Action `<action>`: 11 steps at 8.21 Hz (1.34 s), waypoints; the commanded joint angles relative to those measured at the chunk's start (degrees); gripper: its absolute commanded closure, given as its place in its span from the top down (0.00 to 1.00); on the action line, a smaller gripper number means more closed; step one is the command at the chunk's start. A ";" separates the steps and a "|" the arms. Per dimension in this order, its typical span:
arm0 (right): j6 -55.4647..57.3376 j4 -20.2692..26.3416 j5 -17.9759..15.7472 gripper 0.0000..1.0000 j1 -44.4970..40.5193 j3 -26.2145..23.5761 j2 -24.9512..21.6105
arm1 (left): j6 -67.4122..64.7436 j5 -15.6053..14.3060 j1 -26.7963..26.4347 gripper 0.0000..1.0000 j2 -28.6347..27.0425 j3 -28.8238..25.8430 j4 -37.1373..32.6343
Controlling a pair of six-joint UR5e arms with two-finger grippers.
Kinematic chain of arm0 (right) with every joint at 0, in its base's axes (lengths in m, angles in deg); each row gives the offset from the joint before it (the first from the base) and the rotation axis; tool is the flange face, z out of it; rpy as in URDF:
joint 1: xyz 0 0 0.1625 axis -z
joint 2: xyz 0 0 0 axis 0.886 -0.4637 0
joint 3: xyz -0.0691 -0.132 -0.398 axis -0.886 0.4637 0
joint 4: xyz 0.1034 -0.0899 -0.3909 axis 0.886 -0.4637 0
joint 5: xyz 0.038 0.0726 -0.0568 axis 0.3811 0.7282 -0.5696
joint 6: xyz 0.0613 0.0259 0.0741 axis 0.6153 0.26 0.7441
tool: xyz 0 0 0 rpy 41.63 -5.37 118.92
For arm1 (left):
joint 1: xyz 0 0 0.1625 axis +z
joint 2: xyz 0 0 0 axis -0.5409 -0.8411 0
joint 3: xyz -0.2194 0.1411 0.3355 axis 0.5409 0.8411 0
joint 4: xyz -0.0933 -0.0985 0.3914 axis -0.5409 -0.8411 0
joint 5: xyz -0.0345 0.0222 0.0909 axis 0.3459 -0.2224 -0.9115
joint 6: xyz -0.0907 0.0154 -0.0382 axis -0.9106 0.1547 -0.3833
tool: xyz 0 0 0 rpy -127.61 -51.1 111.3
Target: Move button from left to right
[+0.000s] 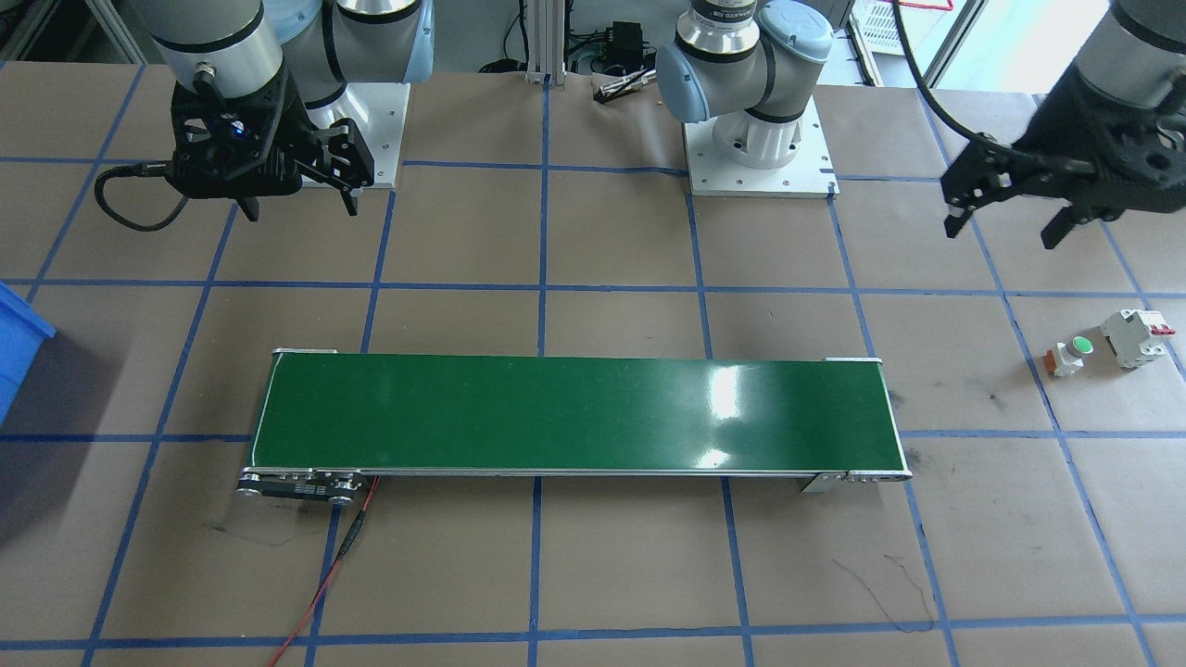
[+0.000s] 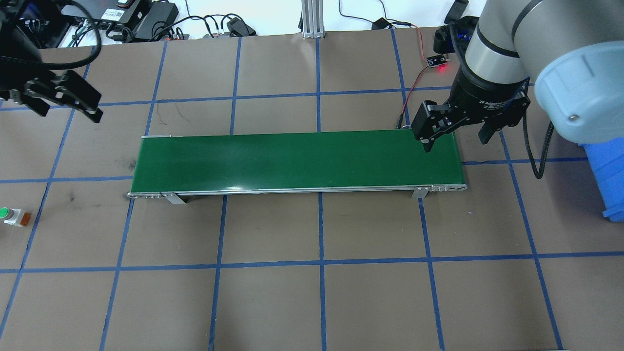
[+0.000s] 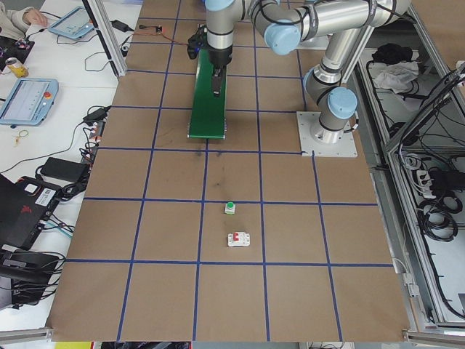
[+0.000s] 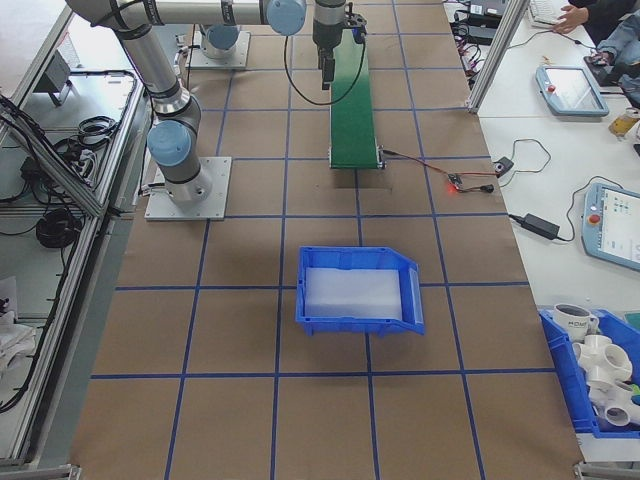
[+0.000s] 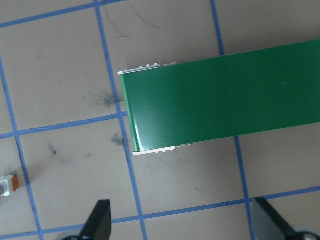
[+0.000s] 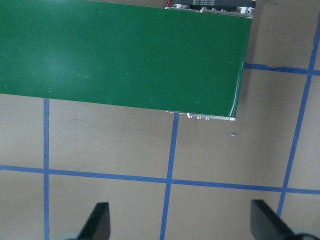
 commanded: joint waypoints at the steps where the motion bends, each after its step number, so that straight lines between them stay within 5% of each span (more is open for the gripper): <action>1: 0.00 0.03 0.08 1.00 0.00 0.00 0.01 | 12.00 -0.19 13.39 1.00 -6.58 1.43 5.13; 4: 0.00 0.03 0.00 1.00 0.00 0.00 0.10 | 13.88 -4.48 20.69 1.00 -14.85 1.34 8.65; 9: 0.00 0.03 0.08 1.00 0.00 0.00 0.10 | 16.26 -6.60 24.49 1.00 -26.81 1.51 23.13; 11: 0.00 0.03 0.08 1.00 0.00 0.00 0.10 | 15.74 -6.78 24.58 1.00 -29.10 1.60 23.25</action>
